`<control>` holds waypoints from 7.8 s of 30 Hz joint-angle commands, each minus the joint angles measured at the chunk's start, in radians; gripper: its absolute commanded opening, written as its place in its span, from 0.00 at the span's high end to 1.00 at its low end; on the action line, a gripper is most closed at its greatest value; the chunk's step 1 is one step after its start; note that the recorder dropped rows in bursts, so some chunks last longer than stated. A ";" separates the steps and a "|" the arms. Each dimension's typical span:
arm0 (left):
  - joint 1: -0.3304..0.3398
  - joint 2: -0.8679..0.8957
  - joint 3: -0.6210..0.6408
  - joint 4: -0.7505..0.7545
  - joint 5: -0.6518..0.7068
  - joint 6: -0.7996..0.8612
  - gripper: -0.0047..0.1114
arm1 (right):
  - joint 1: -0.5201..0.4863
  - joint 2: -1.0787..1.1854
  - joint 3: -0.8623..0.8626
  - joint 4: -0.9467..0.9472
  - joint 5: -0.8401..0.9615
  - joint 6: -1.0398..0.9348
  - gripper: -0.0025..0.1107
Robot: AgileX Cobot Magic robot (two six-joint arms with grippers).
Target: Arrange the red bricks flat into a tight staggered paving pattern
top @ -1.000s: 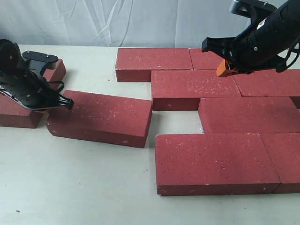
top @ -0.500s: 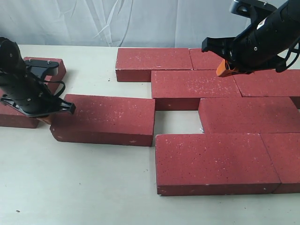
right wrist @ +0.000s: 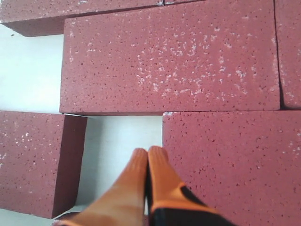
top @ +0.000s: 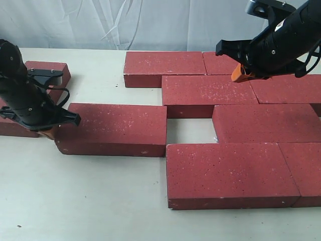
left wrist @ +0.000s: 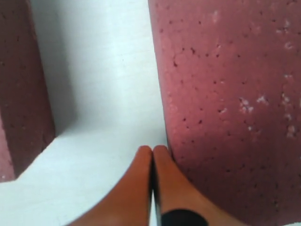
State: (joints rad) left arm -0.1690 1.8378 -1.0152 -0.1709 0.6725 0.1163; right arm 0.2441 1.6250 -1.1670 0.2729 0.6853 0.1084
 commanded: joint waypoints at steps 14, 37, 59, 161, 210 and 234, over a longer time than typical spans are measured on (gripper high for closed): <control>-0.003 -0.001 -0.003 -0.067 0.029 0.049 0.96 | -0.005 -0.009 -0.005 0.008 -0.011 -0.006 0.98; -0.012 0.001 -0.001 -0.145 0.017 0.164 0.96 | -0.005 -0.009 -0.005 0.008 -0.011 -0.010 0.98; -0.198 0.027 -0.001 -0.230 -0.097 0.181 0.96 | -0.005 -0.009 -0.005 0.008 -0.011 -0.010 0.98; -0.003 -0.031 -0.057 0.069 0.087 0.514 0.96 | -0.005 -0.009 -0.005 0.009 -0.012 -0.010 0.98; -0.053 -0.004 -0.103 0.154 0.235 0.560 0.96 | -0.005 -0.009 -0.005 0.009 -0.012 -0.010 0.98; -0.053 -0.113 -0.092 -0.062 0.549 0.743 0.96 | -0.005 -0.009 -0.005 0.009 -0.010 -0.010 0.98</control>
State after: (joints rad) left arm -0.2137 1.7136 -1.1408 -0.2148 1.1978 0.8217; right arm 0.2441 1.6250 -1.1670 0.2828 0.6734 0.1021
